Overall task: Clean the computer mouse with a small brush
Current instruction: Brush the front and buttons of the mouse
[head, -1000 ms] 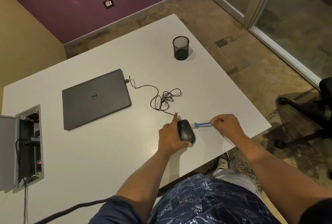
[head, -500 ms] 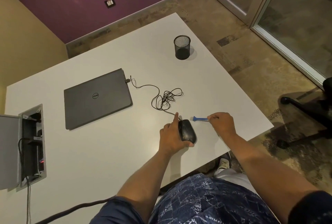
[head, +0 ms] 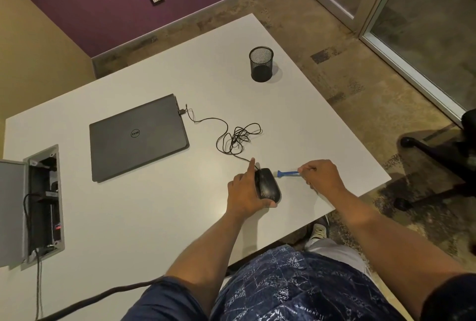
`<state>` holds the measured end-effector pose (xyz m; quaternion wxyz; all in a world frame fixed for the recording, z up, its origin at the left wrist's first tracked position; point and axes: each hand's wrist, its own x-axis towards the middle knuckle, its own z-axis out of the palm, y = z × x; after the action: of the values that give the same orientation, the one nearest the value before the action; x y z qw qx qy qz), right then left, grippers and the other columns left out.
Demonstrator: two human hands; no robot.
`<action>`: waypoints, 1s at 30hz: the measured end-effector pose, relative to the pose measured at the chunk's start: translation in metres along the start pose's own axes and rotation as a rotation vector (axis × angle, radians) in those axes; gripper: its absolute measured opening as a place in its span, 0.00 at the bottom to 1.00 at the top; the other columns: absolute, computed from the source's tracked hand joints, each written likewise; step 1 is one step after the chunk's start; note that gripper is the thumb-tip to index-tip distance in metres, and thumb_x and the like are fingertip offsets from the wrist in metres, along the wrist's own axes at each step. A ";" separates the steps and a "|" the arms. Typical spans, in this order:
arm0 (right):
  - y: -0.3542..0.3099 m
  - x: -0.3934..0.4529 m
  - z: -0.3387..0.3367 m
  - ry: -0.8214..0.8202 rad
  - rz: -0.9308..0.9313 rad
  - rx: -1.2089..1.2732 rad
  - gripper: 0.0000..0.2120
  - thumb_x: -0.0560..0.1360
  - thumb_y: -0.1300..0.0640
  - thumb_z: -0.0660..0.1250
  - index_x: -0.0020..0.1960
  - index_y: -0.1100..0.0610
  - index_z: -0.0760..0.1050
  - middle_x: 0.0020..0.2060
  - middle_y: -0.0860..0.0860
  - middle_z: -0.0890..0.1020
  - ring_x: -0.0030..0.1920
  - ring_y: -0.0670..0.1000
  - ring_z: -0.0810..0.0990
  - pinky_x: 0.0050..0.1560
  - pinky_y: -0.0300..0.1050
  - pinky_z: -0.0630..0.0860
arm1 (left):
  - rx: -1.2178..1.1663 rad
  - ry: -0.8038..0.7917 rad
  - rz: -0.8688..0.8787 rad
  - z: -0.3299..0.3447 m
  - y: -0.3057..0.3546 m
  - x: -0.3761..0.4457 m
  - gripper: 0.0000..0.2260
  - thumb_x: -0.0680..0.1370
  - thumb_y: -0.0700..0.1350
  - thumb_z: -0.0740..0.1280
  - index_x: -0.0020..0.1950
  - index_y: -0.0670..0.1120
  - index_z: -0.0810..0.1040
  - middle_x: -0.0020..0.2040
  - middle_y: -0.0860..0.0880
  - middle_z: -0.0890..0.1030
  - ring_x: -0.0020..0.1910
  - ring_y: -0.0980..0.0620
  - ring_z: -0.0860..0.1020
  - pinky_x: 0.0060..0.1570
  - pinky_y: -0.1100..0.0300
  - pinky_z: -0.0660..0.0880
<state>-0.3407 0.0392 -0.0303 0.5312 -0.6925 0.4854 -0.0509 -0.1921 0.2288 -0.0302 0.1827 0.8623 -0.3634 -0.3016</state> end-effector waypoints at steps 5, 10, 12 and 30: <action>0.000 0.005 -0.007 0.047 0.025 0.131 0.05 0.77 0.59 0.72 0.44 0.57 0.86 0.30 0.52 0.82 0.28 0.48 0.77 0.29 0.40 0.74 | 0.007 0.004 0.003 0.000 0.000 0.000 0.66 0.55 0.71 0.77 0.83 0.55 0.45 0.72 0.53 0.74 0.68 0.45 0.71 0.63 0.46 0.67; -0.005 0.005 0.008 -0.084 0.070 0.074 0.06 0.76 0.56 0.73 0.45 0.58 0.86 0.32 0.54 0.83 0.29 0.50 0.78 0.30 0.42 0.74 | 0.003 0.005 0.012 0.000 -0.001 0.000 0.65 0.55 0.69 0.78 0.83 0.54 0.46 0.72 0.53 0.74 0.68 0.45 0.72 0.63 0.46 0.67; -0.004 0.005 0.008 -0.128 0.052 0.015 0.07 0.77 0.56 0.73 0.42 0.58 0.85 0.30 0.54 0.82 0.28 0.49 0.77 0.27 0.40 0.73 | 0.008 0.002 0.016 0.000 -0.001 0.000 0.65 0.56 0.69 0.78 0.83 0.53 0.46 0.72 0.53 0.74 0.68 0.45 0.71 0.64 0.46 0.67; 0.011 0.017 -0.023 -0.287 -0.018 -0.019 0.05 0.75 0.59 0.73 0.41 0.56 0.87 0.26 0.53 0.83 0.25 0.47 0.77 0.24 0.40 0.73 | 0.017 0.009 0.036 0.000 -0.003 0.001 0.64 0.56 0.70 0.78 0.83 0.53 0.48 0.72 0.52 0.74 0.68 0.45 0.72 0.64 0.46 0.67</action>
<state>-0.3520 0.0110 -0.0364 0.5881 -0.7020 0.3986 0.0486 -0.1905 0.2302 -0.0319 0.1822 0.8586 -0.3805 -0.2913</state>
